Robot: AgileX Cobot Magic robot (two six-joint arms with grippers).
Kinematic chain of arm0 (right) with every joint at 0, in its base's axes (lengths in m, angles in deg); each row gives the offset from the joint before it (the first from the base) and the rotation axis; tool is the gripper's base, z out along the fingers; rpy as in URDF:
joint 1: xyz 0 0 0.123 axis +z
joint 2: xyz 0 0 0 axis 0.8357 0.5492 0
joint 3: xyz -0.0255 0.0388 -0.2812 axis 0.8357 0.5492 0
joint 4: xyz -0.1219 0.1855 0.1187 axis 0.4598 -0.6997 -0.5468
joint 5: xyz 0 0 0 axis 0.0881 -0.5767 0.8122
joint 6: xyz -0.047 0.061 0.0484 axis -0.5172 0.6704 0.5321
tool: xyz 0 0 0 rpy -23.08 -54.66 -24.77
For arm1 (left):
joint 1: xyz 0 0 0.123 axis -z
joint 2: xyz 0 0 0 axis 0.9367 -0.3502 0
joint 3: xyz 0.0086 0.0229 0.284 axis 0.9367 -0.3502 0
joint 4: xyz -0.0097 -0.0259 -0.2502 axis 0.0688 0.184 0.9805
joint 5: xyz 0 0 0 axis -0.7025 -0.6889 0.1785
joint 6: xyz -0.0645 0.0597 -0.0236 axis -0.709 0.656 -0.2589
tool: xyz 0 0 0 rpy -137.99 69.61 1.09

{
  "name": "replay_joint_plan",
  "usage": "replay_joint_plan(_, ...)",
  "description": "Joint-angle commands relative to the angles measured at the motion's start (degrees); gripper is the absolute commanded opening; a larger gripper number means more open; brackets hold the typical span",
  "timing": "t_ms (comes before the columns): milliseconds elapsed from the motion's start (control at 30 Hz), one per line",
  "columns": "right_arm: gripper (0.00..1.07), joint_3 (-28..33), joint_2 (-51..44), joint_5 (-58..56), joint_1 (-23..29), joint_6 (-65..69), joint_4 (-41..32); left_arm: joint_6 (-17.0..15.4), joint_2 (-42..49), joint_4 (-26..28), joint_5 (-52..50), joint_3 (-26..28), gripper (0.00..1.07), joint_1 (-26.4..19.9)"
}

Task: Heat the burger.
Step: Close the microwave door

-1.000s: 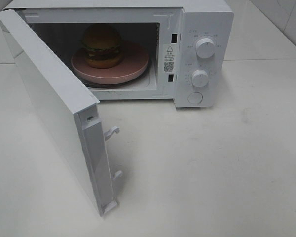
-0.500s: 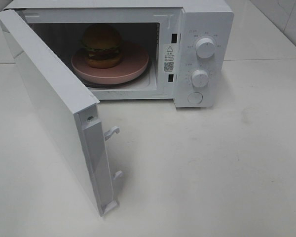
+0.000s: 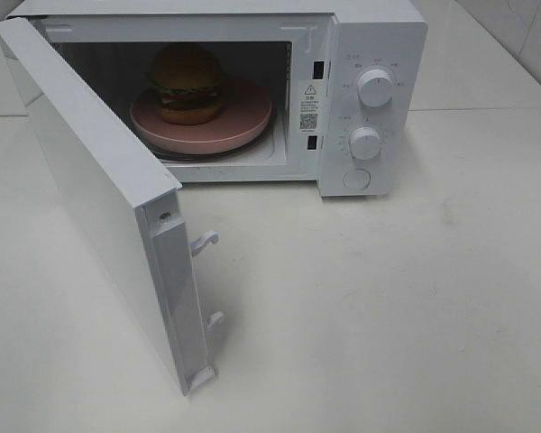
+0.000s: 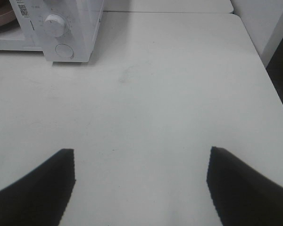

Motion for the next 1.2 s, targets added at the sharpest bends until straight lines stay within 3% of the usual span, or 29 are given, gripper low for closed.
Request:
replay_joint_plan(33, 0.76, 0.11, -1.66, 0.74, -0.4, -0.8, -0.29, 0.0, 0.17, 0.23, -0.52, 0.0, 0.98, -0.06)
replay_joint_plan(1200, 0.76, 0.11, -1.66, 0.74, -0.34, -0.8, -0.29, 0.0, 0.17, 0.23, -0.52, 0.0, 0.98, -0.06)
